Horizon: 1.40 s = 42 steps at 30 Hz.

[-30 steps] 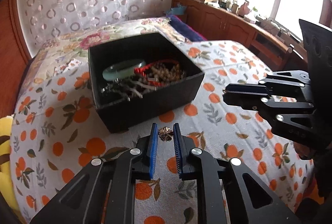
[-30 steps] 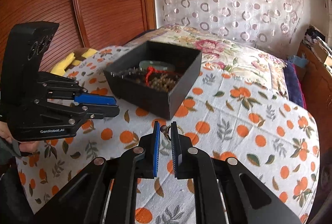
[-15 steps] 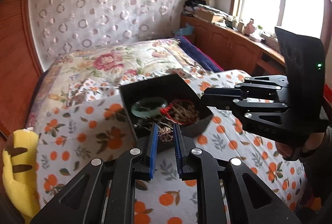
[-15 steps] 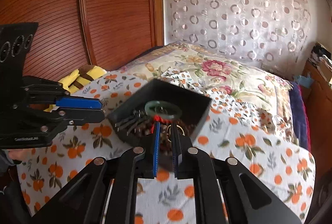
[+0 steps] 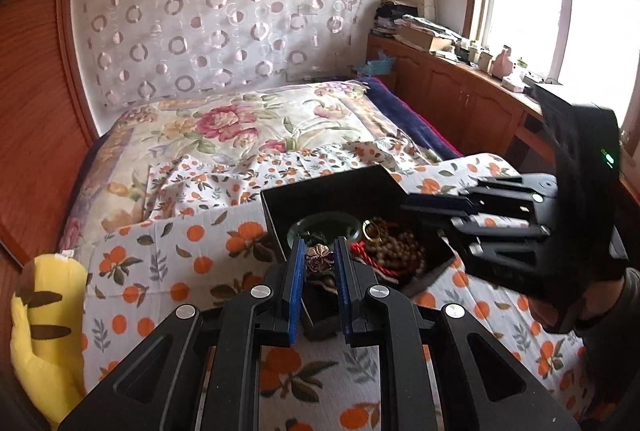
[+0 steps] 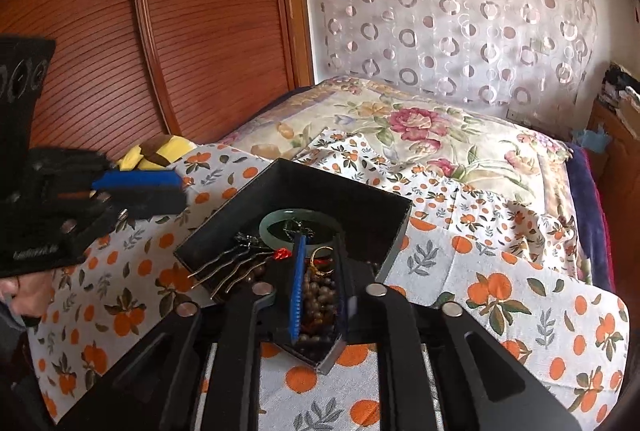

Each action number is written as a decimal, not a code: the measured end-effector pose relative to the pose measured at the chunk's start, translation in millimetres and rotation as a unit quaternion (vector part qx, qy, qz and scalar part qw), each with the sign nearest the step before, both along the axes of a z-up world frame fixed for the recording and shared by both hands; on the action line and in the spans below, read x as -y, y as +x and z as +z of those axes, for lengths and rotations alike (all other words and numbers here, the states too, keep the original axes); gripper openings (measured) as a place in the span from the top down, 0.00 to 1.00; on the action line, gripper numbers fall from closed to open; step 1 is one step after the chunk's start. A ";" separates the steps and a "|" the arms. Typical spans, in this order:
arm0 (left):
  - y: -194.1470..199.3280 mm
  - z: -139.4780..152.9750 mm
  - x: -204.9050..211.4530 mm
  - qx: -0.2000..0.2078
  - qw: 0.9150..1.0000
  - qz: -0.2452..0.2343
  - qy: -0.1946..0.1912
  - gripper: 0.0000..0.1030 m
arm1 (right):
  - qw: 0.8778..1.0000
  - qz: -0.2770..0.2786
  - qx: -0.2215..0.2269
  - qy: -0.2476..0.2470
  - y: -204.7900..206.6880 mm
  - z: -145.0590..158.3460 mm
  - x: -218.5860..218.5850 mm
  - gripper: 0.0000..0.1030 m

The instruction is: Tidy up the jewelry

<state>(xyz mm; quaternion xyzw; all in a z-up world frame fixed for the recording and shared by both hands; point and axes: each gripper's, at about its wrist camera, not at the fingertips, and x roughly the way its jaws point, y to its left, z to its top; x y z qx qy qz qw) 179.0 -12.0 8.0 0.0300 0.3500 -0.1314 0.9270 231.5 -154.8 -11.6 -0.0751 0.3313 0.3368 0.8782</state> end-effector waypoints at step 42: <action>-63.9 4.8 -4.3 0.026 0.996 0.083 0.012 0.08 | 0.989 -0.148 0.021 0.005 -85.3 9.6 65.1 0.12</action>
